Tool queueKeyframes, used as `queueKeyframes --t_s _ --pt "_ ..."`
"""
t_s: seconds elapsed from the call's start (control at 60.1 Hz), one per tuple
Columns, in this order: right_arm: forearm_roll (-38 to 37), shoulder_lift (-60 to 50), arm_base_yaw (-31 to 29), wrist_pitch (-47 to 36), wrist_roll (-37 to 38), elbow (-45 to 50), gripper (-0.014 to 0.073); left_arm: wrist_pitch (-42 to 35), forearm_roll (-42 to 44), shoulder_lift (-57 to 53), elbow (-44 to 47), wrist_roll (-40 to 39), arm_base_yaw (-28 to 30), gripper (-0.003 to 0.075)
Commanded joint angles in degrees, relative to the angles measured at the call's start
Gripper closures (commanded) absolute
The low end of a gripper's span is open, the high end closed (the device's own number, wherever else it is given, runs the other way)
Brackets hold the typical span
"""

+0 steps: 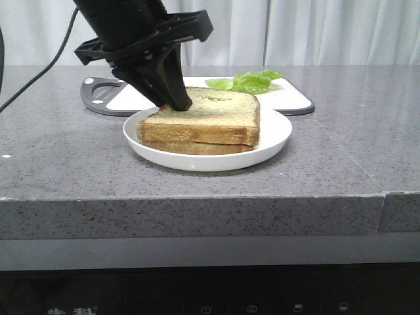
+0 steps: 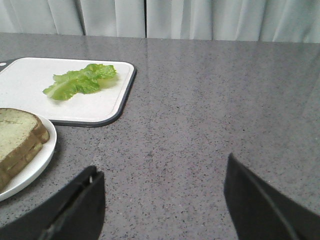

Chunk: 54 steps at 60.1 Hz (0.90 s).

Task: Left arm grabs bread, right arm adds lettuce
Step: 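Lower the left gripper onto the top bread slice and close it, then lift the top bread slice with the left gripper and move it aside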

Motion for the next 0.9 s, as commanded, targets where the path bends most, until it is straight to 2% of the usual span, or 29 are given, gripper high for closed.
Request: queueKeyframes --t_s 0.0,0.599,0.882 --pt "-0.6 0.9 -0.5 -4.7 -0.4 -2.1 0.0074 0.2 -0.1 -2.2 -1.1 0.1 -0.3 0.0741" --pt "-0.6 0.9 -0.5 -4.6 -0.4 -2.1 0.0074 -3.2 -1.0 -9.8 -1.1 0.1 -0.3 0.0741" --pt "-0.6 0.9 -0.5 -4.6 -0.4 -2.1 0.0074 -7.2 -1.4 -14.4 -1.1 0.1 -0.3 0.0741"
